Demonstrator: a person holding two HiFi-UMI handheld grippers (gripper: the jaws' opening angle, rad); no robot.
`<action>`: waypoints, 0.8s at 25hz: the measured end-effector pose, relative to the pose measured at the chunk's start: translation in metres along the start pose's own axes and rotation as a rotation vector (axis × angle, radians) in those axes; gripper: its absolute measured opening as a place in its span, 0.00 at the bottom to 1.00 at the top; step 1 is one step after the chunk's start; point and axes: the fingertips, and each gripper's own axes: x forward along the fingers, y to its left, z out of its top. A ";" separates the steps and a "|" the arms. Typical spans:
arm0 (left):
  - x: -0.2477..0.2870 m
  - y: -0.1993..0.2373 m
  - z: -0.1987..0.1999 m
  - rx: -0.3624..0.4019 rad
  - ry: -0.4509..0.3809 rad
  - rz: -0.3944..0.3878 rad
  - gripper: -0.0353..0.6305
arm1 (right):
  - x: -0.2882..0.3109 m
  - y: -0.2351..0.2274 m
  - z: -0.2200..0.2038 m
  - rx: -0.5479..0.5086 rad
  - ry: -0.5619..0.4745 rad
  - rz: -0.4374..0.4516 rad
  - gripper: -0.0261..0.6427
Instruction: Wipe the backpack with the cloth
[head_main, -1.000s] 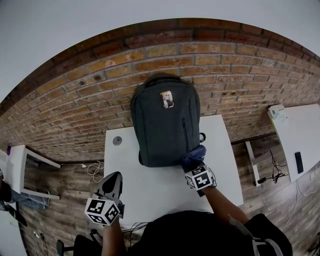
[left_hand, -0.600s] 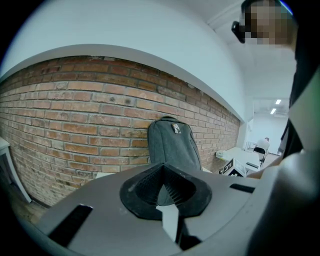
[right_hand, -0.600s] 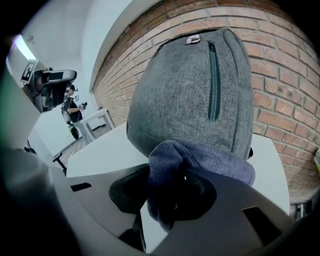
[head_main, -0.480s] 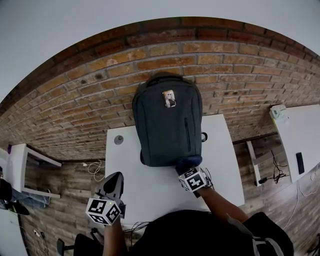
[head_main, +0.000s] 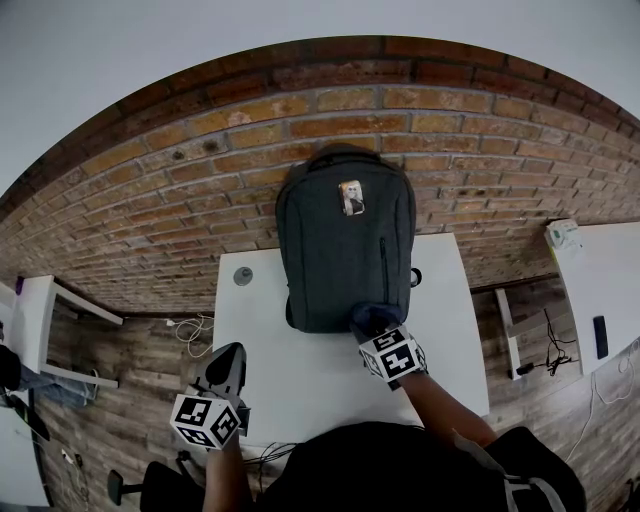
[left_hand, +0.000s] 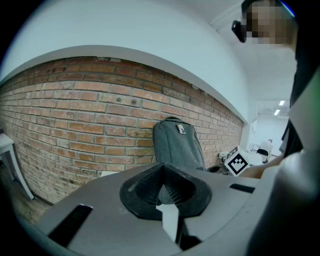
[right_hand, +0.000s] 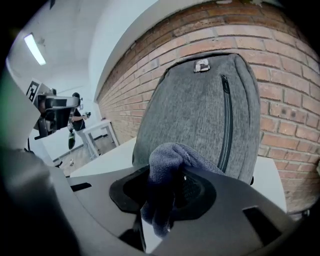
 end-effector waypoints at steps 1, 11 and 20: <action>0.001 0.000 0.000 -0.001 0.001 -0.002 0.05 | -0.002 0.000 0.007 0.000 -0.013 -0.002 0.19; 0.001 0.003 -0.003 -0.007 0.001 -0.008 0.05 | -0.016 -0.021 0.086 -0.032 -0.139 -0.079 0.19; -0.004 0.012 -0.007 -0.023 0.001 0.011 0.05 | -0.013 -0.063 0.148 -0.061 -0.189 -0.149 0.19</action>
